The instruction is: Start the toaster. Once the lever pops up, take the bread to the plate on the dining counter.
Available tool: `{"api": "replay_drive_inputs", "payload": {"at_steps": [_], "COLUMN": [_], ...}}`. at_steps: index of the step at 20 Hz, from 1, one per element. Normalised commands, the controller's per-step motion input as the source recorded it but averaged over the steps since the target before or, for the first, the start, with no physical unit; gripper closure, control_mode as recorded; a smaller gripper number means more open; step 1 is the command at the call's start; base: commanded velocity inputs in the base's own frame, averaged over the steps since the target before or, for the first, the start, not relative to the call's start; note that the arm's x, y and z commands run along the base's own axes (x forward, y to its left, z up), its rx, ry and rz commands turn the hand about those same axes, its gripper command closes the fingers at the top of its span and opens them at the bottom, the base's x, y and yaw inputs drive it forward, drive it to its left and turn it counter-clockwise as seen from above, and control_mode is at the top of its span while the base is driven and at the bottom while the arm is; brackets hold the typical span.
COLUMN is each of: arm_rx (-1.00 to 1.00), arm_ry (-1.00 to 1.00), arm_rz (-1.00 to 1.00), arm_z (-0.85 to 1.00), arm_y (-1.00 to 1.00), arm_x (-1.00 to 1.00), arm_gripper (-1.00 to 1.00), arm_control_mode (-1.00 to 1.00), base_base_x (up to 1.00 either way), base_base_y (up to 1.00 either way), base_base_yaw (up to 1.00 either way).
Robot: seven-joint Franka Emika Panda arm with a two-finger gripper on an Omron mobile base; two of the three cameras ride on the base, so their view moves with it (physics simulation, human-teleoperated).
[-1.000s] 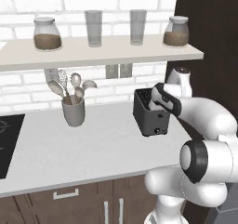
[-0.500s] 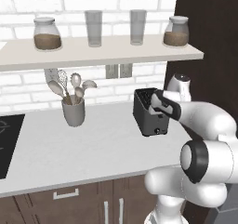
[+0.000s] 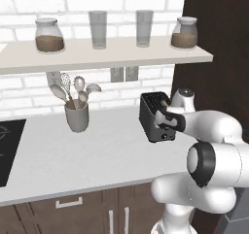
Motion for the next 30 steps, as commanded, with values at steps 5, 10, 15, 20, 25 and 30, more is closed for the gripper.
{"api": "replay_drive_inputs", "payload": {"at_steps": [5,10,15,20,25,30], "arm_rx": [-0.12,0.08,0.14,0.03,-0.01,-0.01], "arm_ry": [-0.04,-0.05,0.0,0.0,-0.02,-0.1], "arm_rz": [0.0,0.0,0.0,0.0,0.0,0.0], "arm_z": [-0.65,0.26,0.93,0.79,0.32,0.15], "arm_y": [0.01,-0.02,-0.01,0.0,0.0,0.0], "arm_x": [0.0,-0.11,-0.3,-0.25,-0.1,0.0], "arm_gripper": [1.0,1.0,1.0,1.0,1.0,1.0], "arm_control_mode": [-1.0,-1.0,-1.0,-1.0,-1.0,-1.0], "base_base_x": [0.0,0.0,0.0,0.0,0.0,0.0], "base_base_y": [0.0,0.0,0.0,0.0,0.0,0.0], "base_base_yaw": [0.0,0.0,0.0,0.0,0.0,0.0]}}
